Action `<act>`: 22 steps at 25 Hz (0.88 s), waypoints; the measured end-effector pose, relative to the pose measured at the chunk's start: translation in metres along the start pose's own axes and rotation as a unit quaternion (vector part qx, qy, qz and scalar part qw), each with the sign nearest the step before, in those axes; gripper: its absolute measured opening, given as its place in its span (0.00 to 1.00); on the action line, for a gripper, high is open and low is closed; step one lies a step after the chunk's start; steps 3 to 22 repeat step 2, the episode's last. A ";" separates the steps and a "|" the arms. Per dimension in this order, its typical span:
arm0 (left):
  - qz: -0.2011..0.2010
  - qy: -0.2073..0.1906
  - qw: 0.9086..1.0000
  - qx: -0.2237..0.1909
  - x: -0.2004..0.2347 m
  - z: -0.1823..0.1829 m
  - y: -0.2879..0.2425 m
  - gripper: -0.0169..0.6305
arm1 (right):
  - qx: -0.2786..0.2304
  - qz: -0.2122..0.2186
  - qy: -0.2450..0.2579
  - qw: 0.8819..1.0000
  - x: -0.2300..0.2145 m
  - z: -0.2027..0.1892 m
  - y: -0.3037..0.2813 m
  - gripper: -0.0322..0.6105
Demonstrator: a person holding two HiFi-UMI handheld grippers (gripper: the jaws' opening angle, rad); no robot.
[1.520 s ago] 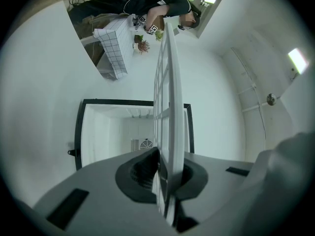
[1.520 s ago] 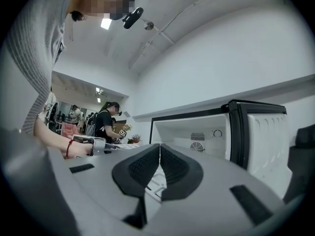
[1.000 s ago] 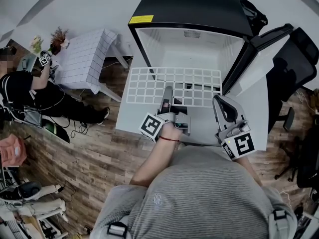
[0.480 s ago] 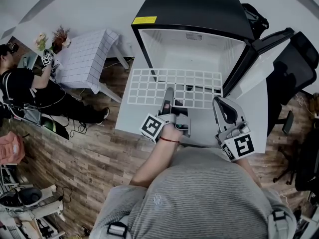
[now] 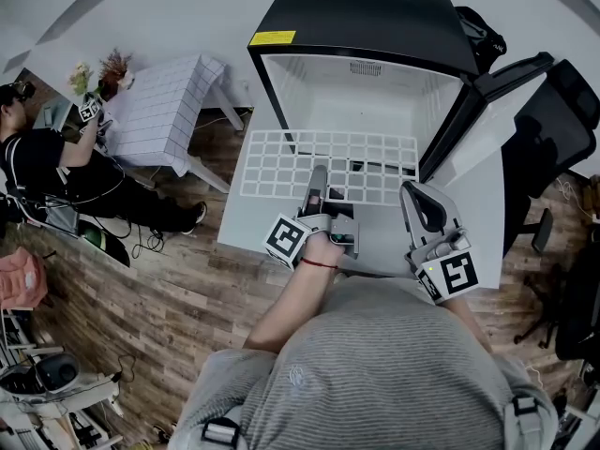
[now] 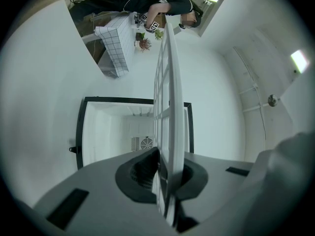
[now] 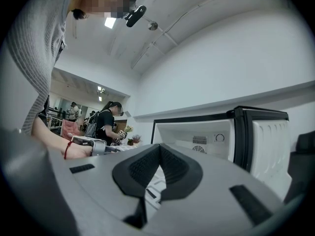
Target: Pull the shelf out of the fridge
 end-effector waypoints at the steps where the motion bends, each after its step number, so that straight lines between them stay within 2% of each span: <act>1: 0.000 -0.003 1.000 0.001 0.000 0.000 0.000 0.06 | 0.000 0.000 0.000 1.000 0.000 0.000 0.000 0.07; 22: 0.000 -0.005 1.000 0.002 0.000 0.001 0.000 0.06 | -0.001 0.000 0.001 1.000 0.000 0.000 -0.001 0.07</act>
Point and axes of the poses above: the fingertips, and each gripper's own axes: y backward along the fingers, x to its left, z out of its top, the point moved 2 cm from there along y, backward along the fingers, and after that the axes turned 10 degrees about -y, right-handed, at the moved point
